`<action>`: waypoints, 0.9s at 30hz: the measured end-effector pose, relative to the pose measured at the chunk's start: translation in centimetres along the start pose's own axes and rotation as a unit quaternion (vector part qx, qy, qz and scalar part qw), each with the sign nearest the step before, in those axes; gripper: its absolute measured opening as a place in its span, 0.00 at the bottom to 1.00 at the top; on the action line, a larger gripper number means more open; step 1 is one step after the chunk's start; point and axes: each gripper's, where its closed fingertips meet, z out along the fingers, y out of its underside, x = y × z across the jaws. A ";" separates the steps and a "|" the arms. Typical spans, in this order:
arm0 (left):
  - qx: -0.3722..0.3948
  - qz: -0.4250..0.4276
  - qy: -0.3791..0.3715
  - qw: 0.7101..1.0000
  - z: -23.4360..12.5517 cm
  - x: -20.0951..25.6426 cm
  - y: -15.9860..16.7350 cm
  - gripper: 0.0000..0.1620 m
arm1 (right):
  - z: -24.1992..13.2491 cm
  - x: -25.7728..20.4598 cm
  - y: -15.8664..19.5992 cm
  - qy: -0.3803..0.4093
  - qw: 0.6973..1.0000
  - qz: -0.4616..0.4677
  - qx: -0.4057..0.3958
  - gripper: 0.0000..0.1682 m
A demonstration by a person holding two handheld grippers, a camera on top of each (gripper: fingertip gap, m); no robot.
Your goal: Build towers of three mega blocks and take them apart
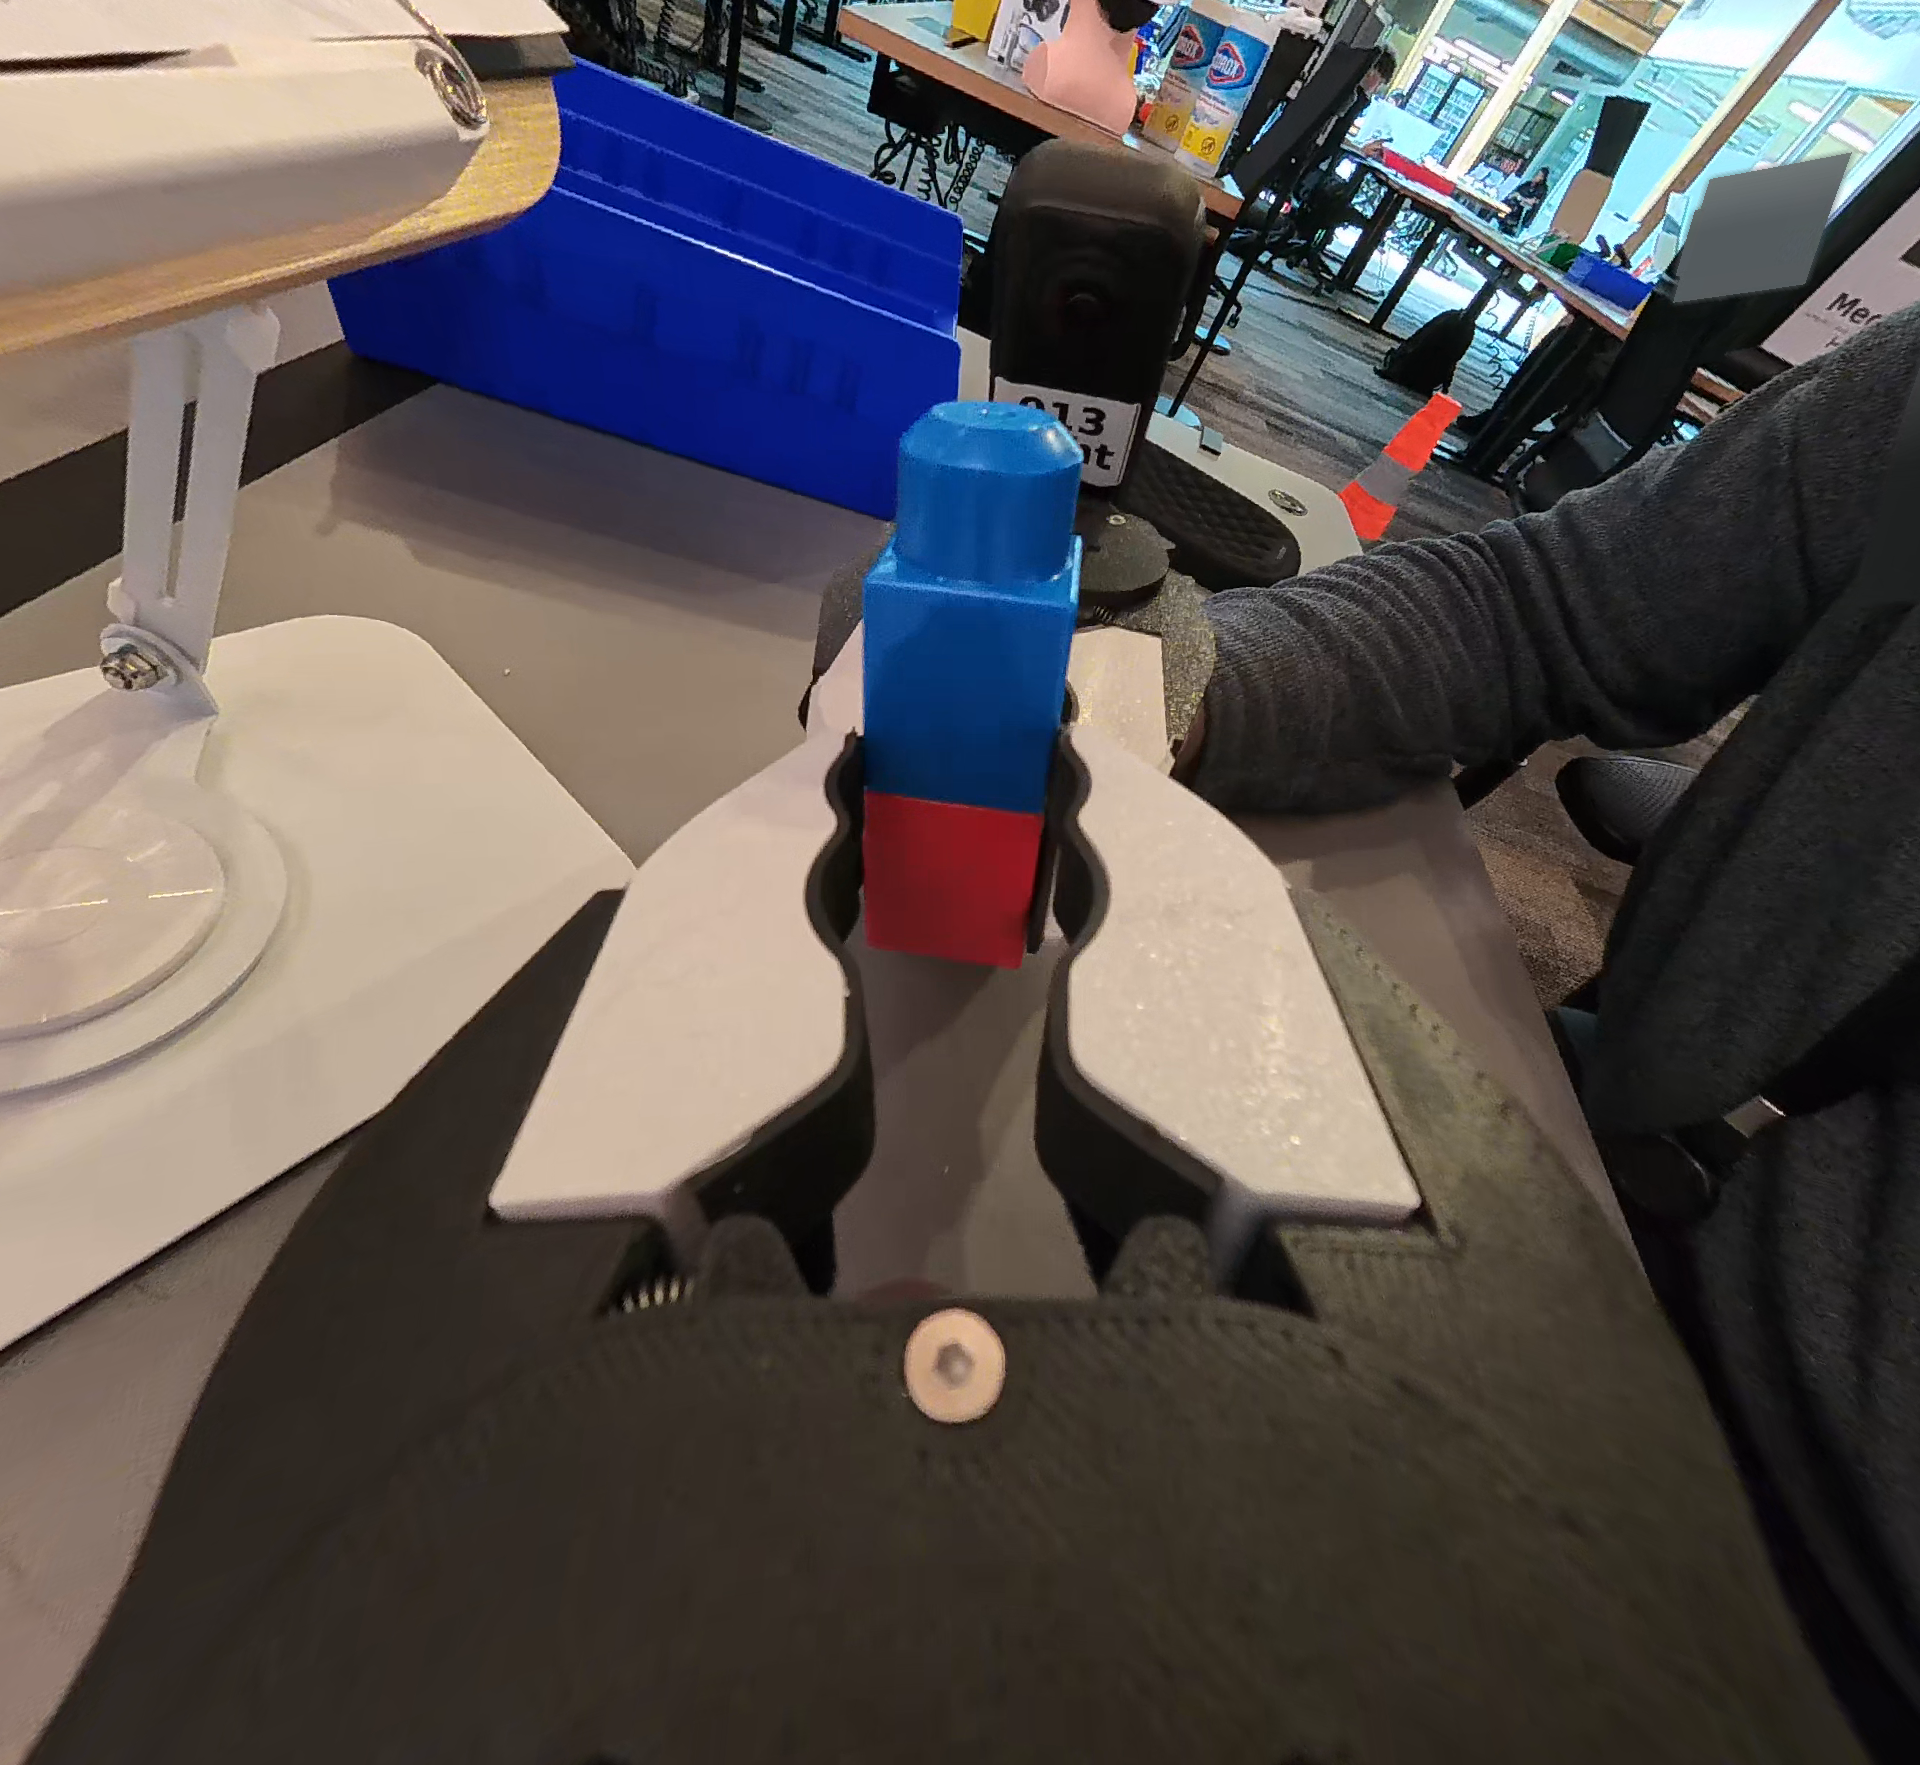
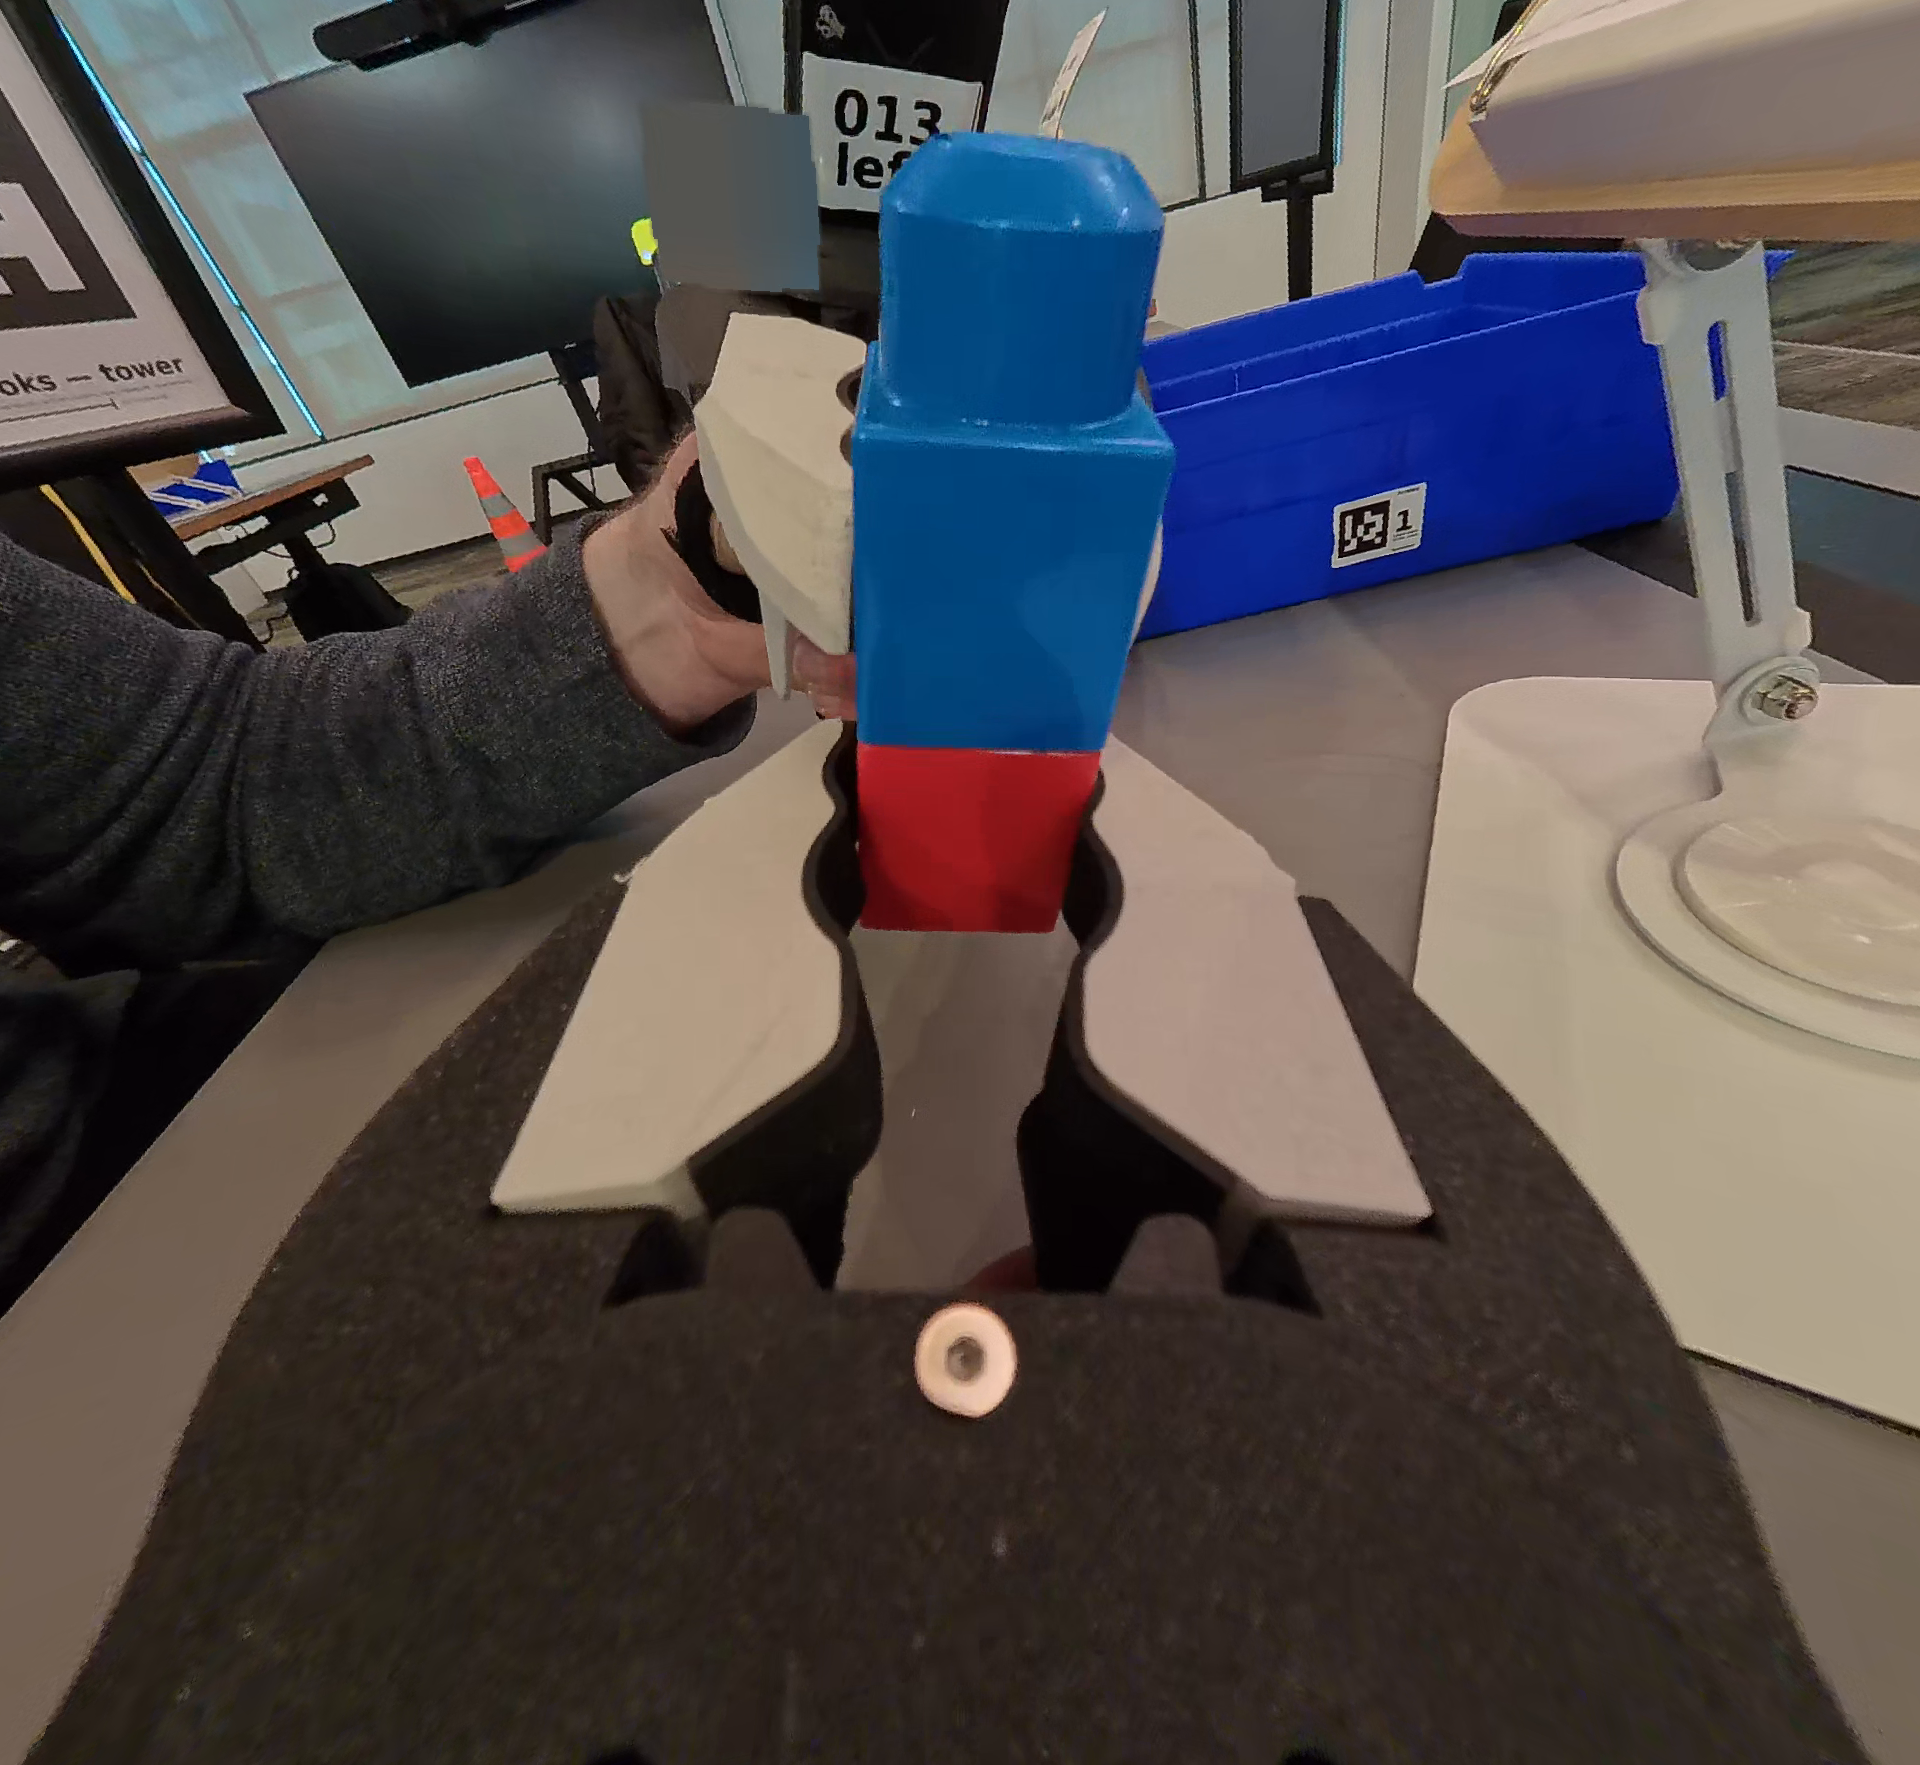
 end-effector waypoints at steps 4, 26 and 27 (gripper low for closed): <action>-0.010 -0.001 0.003 1.000 0.4 0.1 0.4 0.23 | 0.1 0.0 0.1 0.000 1.000 -0.002 -0.005 0.21; -0.081 -0.007 -0.018 0.997 0.7 -0.6 2.8 0.22 | -1.2 0.1 -1.7 -0.030 0.996 0.038 0.071 0.28; -0.085 -0.006 -0.018 0.996 1.1 -0.6 2.9 0.22 | -1.3 0.1 -1.8 -0.032 0.996 0.039 0.074 0.27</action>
